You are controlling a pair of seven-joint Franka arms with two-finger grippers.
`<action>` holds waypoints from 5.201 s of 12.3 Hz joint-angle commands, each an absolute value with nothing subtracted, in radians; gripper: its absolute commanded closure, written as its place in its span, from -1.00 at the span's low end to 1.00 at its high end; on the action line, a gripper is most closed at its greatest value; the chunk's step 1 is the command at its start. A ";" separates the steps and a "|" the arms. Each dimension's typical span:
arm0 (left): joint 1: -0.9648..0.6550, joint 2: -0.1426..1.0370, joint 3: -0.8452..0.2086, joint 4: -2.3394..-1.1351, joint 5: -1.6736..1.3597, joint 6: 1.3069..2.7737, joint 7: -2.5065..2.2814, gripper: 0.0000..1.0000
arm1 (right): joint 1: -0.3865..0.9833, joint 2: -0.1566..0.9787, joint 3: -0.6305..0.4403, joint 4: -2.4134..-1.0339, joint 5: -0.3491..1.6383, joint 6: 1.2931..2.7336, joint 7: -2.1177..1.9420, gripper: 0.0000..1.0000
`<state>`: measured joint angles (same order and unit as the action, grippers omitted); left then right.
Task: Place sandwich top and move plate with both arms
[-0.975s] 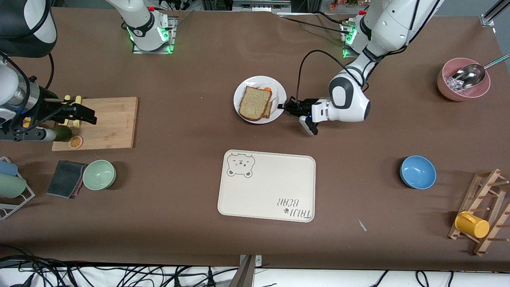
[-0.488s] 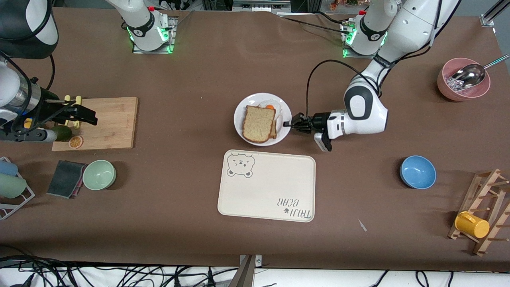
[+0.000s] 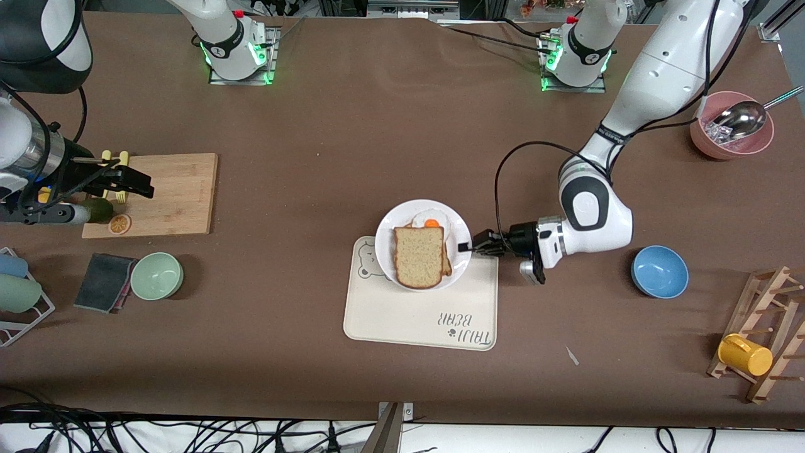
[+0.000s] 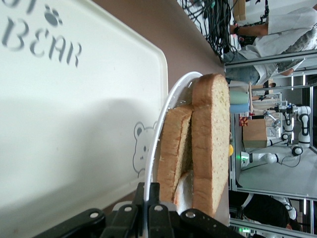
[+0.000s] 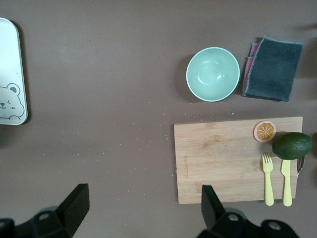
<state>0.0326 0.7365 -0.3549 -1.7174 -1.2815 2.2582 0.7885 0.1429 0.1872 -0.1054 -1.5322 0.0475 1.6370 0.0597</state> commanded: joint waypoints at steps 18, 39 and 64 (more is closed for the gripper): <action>-0.025 1.022 -0.316 -1.396 -1.120 2.240 0.788 -1.00 | 0.149 0.172 -0.107 -1.548 0.049 1.646 0.029 -1.00; 0.014 0.461 -0.288 -1.419 -0.016 1.832 -0.072 -1.00 | 0.141 0.179 -0.109 -1.526 0.034 1.644 -0.029 -1.00; -0.038 0.005 -0.058 -1.634 -0.006 1.640 -0.061 -1.00 | 0.133 0.178 -0.126 -1.470 0.028 1.637 -0.081 -1.00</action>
